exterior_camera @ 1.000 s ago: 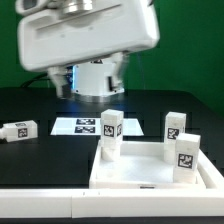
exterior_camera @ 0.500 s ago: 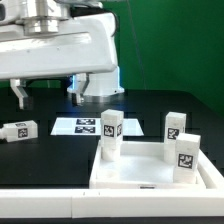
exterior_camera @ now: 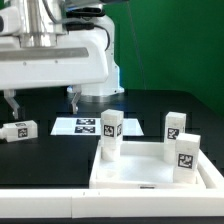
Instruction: Assemble square table
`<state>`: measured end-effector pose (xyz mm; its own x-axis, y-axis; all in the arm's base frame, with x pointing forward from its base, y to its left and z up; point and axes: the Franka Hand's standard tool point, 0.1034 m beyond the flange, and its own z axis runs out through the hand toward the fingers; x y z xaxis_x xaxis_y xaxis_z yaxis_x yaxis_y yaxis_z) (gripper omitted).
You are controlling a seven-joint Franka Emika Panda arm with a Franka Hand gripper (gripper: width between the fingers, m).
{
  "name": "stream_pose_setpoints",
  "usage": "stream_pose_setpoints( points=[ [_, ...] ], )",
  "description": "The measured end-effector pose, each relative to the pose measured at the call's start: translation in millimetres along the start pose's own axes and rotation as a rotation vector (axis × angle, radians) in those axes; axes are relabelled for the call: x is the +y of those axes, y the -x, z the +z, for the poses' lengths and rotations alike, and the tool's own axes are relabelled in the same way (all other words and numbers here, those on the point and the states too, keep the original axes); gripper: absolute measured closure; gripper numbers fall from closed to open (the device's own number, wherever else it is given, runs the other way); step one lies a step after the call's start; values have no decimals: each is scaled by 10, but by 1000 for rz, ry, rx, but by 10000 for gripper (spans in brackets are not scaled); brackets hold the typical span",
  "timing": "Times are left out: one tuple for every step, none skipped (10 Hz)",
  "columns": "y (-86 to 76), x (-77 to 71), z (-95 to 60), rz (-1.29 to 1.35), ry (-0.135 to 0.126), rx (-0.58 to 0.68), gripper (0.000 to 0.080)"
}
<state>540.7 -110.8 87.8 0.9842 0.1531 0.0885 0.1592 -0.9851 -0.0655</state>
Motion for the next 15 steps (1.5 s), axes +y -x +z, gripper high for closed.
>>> stream_pose_setpoints(
  points=[
    [91, 59, 62, -63, -12, -31, 150],
    [173, 108, 119, -104, 18, -13, 150],
    [203, 54, 124, -176, 85, 39, 150],
    [247, 35, 134, -259, 72, 16, 150],
    [248, 72, 132, -303, 79, 11, 150],
    [271, 80, 134, -376, 81, 1, 150],
    [354, 93, 132, -576, 76, -29, 150],
    [448, 78, 135, -714, 60, -70, 150],
    [550, 89, 158, -830, 33, -118, 150],
    [656, 162, 166, -922, 3, -147, 150],
    [715, 275, 150, -947, -11, -154, 150],
    [714, 287, 149, -999, -4, -166, 150],
    [718, 287, 153, -1039, -8, -169, 150],
    [728, 303, 152, -1101, -11, -175, 150],
    [811, 348, 150, -1221, -27, -178, 150]
  ],
)
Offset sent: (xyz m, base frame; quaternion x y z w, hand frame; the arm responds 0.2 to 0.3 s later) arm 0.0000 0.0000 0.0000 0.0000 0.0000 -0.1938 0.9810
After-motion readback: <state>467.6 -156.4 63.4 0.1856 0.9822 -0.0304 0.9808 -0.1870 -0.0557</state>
